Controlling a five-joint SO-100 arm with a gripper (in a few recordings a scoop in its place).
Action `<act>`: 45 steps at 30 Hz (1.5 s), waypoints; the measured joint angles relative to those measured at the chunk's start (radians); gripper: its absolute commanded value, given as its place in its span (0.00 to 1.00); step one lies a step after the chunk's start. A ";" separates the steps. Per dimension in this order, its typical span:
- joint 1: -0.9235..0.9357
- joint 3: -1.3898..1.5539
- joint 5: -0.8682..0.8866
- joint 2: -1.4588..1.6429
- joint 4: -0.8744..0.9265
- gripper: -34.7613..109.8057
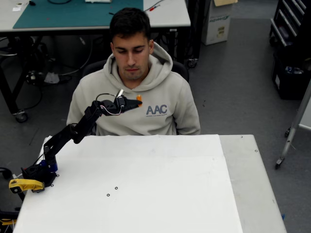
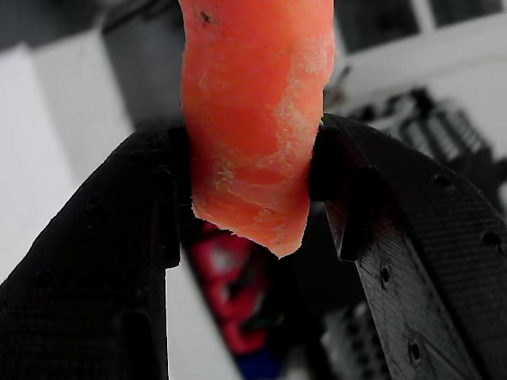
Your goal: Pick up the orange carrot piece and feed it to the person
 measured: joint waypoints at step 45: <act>-0.196 0.072 -0.012 -0.184 -0.554 0.23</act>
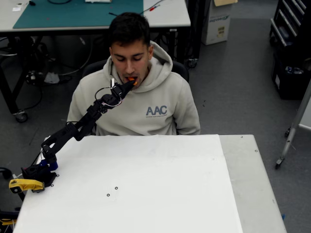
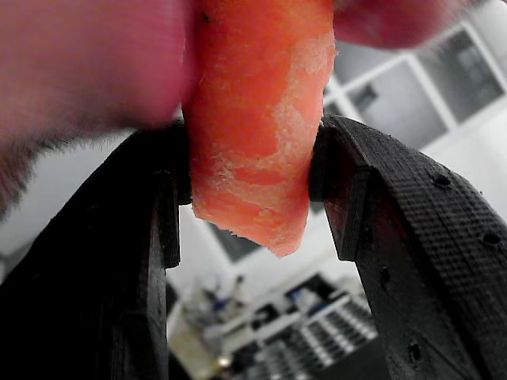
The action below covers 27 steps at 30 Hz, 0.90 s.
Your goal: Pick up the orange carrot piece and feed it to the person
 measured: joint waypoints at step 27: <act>0.018 0.067 0.000 0.043 -0.014 0.43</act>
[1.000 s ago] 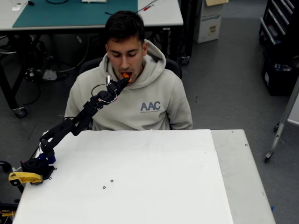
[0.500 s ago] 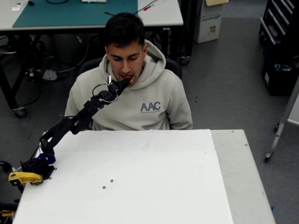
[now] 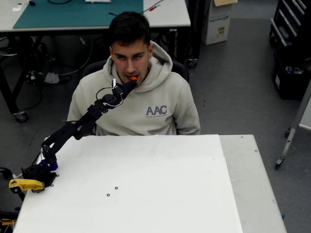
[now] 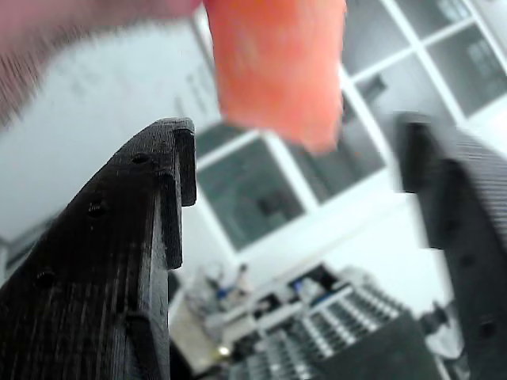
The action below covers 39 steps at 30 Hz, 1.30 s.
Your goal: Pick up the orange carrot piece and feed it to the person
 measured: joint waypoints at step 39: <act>0.094 0.874 0.440 0.529 0.008 0.23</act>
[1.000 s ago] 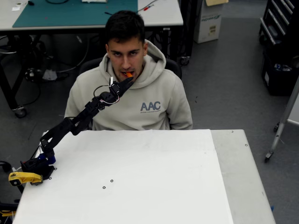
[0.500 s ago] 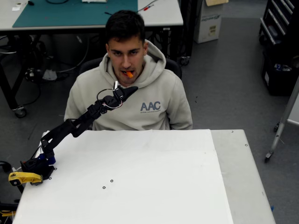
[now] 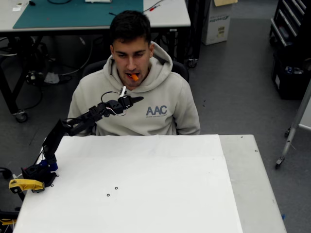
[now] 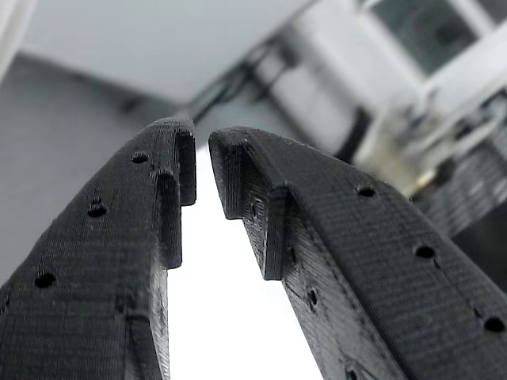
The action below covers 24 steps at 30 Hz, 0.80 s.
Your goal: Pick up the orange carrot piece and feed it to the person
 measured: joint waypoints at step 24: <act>-0.012 1.276 0.535 0.911 0.000 0.23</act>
